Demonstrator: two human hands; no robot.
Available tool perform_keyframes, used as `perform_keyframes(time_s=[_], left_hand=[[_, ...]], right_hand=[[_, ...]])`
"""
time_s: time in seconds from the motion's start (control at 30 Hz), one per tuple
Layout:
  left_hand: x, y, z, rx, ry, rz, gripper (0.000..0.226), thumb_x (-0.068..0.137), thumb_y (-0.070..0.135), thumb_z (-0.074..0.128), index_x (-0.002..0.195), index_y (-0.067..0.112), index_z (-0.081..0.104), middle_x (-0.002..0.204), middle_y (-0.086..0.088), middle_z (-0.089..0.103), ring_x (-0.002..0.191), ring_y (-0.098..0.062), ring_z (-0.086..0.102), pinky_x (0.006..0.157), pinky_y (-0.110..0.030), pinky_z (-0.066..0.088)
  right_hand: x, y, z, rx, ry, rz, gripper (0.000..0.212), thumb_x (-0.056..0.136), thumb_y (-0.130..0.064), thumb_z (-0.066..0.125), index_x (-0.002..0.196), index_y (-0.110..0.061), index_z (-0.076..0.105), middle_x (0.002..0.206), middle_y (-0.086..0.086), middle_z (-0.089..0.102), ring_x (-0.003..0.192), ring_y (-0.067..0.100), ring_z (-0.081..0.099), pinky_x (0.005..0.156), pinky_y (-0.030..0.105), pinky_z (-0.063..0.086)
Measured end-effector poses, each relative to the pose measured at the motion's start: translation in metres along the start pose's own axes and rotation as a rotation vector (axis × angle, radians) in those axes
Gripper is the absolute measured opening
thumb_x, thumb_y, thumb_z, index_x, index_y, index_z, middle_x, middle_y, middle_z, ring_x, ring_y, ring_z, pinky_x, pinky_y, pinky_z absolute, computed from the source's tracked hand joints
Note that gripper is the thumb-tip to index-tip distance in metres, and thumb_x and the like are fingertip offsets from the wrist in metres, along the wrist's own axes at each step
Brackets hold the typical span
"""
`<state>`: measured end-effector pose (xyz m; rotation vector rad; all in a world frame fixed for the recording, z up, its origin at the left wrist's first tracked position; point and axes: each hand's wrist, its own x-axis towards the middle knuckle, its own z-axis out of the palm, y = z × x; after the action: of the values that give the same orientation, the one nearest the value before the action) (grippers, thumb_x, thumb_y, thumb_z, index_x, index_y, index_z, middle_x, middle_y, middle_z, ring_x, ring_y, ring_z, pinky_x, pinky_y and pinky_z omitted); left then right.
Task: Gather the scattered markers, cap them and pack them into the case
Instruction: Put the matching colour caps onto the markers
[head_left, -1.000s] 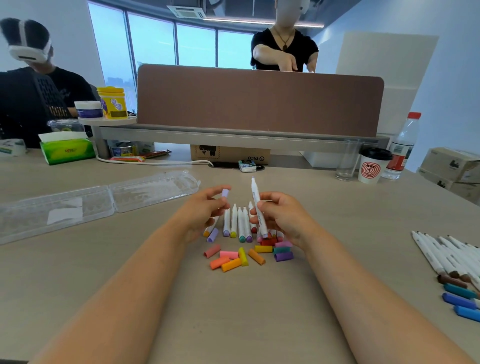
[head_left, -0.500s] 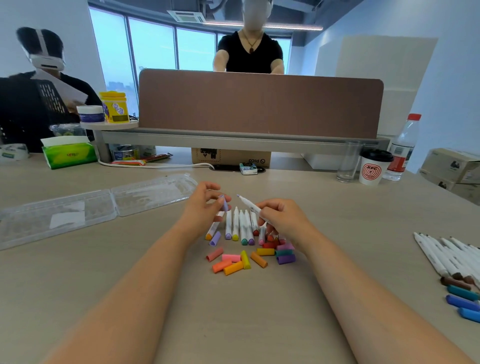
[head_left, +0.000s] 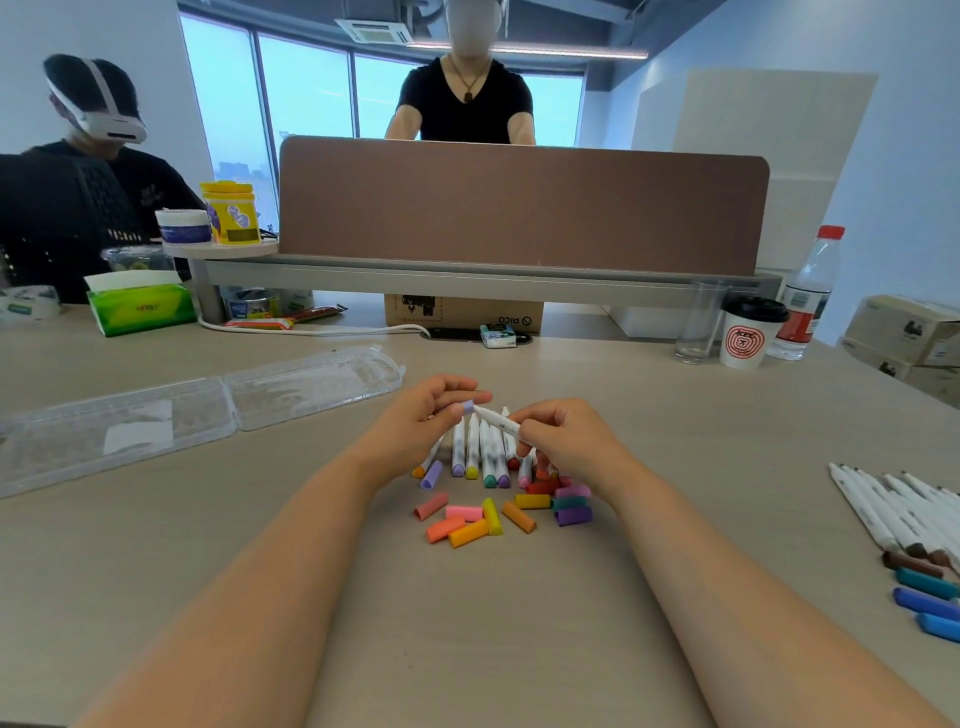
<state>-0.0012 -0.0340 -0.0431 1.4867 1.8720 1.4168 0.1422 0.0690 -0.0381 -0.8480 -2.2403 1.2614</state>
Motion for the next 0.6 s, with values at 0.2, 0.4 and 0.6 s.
perform_keyframes(time_s=[0.2,0.4,0.6], left_hand=[[-0.001,-0.004,-0.002,-0.024,0.034,-0.013,0.017,0.091,0.005,0.052,0.095,0.020,0.058,0.093,0.008,0.062,0.085,0.003,0.060,0.076,-0.008,0.047],[-0.001,-0.002,-0.001,-0.269,0.185,-0.028,0.013,0.084,0.002,0.062,0.088,0.013,0.058,0.079,-0.003,0.066,0.062,0.004,0.064,0.058,-0.008,0.048],[0.000,0.003,0.006,-0.257,0.243,0.046,0.013,0.077,-0.005,0.066,0.087,0.002,0.064,0.077,-0.003,0.065,0.063,0.004,0.065,0.063,-0.008,0.050]], right_hand=[[-0.003,-0.001,-0.004,-0.098,-0.047,-0.041,0.027,0.090,-0.007,0.049,0.106,-0.012,0.070,0.072,-0.004,0.059,0.044,0.006,0.051,0.044,0.012,0.044],[-0.004,-0.002,-0.006,-0.008,-0.084,-0.090,0.019,0.094,-0.019,0.053,0.105,-0.014,0.068,0.066,-0.002,0.062,0.043,0.005,0.051,0.043,0.012,0.043],[-0.005,-0.006,-0.016,0.166,-0.205,-0.023,0.013,0.095,-0.020,0.052,0.094,-0.014,0.064,0.057,0.001,0.059,0.037,0.006,0.039,0.037,0.017,0.033]])
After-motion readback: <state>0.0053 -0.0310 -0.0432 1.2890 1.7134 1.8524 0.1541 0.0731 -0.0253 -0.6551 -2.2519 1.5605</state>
